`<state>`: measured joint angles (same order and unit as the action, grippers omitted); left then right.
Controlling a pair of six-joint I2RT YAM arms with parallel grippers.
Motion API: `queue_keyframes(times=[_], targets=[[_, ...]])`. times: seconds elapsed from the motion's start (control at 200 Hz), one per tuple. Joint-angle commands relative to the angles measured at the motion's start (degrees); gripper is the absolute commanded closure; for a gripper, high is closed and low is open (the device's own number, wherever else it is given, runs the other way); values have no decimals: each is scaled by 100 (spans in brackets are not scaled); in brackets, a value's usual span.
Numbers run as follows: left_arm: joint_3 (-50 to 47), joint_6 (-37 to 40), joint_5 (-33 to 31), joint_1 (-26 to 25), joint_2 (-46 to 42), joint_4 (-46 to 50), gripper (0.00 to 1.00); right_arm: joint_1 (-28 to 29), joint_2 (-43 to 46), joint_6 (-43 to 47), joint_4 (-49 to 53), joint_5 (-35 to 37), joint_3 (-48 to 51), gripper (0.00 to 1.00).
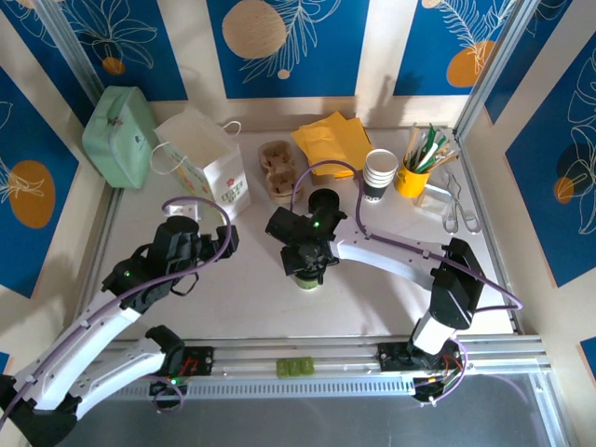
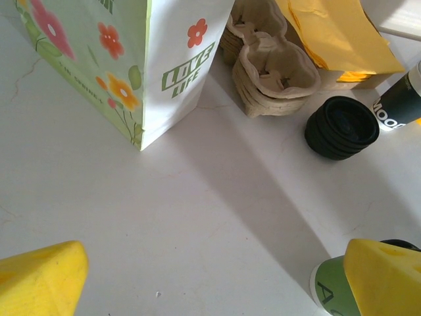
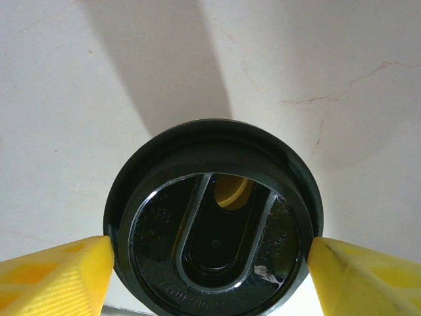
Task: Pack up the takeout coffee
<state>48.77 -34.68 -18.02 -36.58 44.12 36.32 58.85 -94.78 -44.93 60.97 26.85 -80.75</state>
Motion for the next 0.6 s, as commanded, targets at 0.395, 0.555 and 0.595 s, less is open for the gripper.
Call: queue_keyframes(times=[0.395,0.555,0.595], targets=[[-86,-31,140,72,53,-133,1,-87,-374,-7,232,-505,-95,20],[-122,-53,134,77,27,-116,1,-138,-407,-16,187,-600,-57,20],[-131,-51,137,73,29,-116,1,-153,-414,-29,199,-611,-66,20]])
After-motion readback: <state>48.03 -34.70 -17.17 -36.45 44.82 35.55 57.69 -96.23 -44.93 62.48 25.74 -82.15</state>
